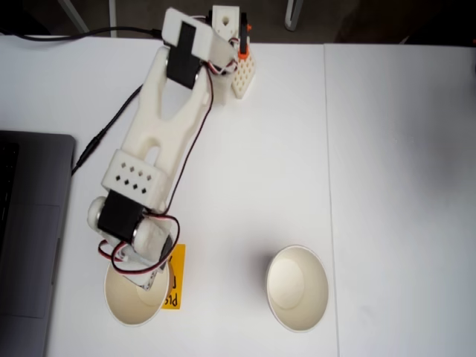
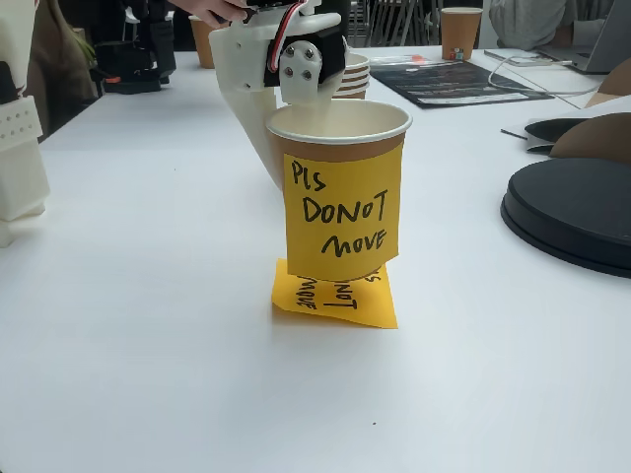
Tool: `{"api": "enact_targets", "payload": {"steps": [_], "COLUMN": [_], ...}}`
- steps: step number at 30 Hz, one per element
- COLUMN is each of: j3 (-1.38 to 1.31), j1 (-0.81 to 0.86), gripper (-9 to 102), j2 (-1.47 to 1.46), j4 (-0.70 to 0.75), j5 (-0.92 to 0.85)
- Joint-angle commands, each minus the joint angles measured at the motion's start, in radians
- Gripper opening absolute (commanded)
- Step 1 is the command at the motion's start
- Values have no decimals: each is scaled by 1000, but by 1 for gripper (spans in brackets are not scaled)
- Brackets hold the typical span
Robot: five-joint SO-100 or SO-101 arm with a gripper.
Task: Pickup cup and make a pile of cup.
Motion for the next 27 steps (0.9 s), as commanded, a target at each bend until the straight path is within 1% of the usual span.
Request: {"api": "enact_targets", "payload": {"steps": [1, 9, 27], "j3": [43, 101, 84], "j1": [-2, -12, -239], "gripper": [-7, -7, -7], "j2": [206, 345, 572], "j4": [6, 5, 6], "j5": [6, 5, 6]}}
